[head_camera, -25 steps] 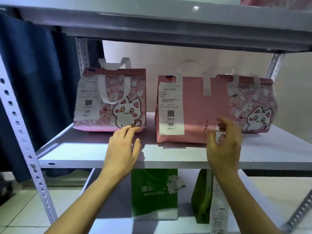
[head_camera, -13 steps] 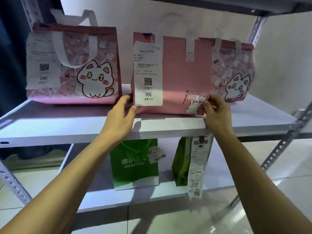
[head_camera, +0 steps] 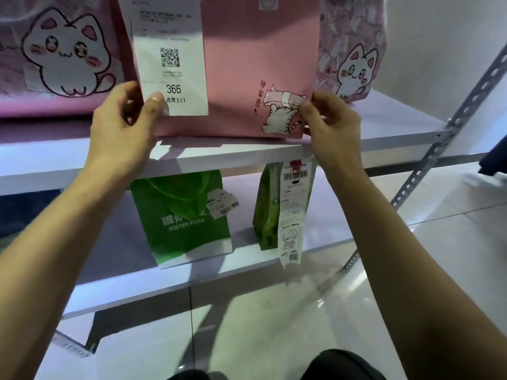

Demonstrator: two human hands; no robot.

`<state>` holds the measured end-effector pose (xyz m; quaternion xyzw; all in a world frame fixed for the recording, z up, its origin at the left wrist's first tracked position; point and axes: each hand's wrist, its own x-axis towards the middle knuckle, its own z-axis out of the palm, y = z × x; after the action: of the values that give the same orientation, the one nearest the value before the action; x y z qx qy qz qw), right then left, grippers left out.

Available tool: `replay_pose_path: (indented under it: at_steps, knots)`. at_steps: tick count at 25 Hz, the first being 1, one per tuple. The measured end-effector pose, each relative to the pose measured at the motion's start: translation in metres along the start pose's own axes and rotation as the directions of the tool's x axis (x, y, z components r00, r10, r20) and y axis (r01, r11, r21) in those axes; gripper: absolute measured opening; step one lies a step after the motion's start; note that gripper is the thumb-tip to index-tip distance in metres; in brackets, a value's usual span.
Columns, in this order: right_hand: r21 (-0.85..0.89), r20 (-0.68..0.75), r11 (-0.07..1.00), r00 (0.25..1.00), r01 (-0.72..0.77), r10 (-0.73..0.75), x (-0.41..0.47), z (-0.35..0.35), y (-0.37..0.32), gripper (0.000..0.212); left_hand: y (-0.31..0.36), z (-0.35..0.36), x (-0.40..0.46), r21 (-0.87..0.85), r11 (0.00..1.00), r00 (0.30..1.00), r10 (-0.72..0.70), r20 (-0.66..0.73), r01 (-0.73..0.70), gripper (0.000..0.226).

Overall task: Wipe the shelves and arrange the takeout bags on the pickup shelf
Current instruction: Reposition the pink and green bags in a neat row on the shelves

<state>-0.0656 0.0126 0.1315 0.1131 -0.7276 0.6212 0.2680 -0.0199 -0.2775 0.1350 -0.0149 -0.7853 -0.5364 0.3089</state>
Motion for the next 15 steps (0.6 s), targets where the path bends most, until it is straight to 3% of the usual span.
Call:
replay_pose_path:
  at_steps: [3,10,13,15]
  knots:
    - [0.016,0.029,0.999,0.999,0.038,-0.039,-0.006,-0.003,0.005,0.018,-0.002,0.002,0.002,-0.011,0.998,0.997,0.066,-0.036,-0.067,0.024]
    - [-0.053,-0.059,0.998,0.998,0.028,-0.031,-0.004,-0.007,0.013,0.017,-0.005,0.005,0.0,0.003,0.994,0.994,0.112,-0.006,-0.112,0.036]
    - [-0.076,-0.321,0.988,0.935,0.132,-0.15,-0.017,-0.014,0.025,0.009,-0.008,0.006,0.003,-0.023,0.993,0.993,0.114,-0.003,-0.114,0.037]
    - [-0.063,-0.474,0.991,0.87,0.121,-0.137,-0.042,-0.02,0.052,0.012,-0.011,0.005,0.003,-0.067,0.994,0.996,0.093,0.019,-0.091,0.037]
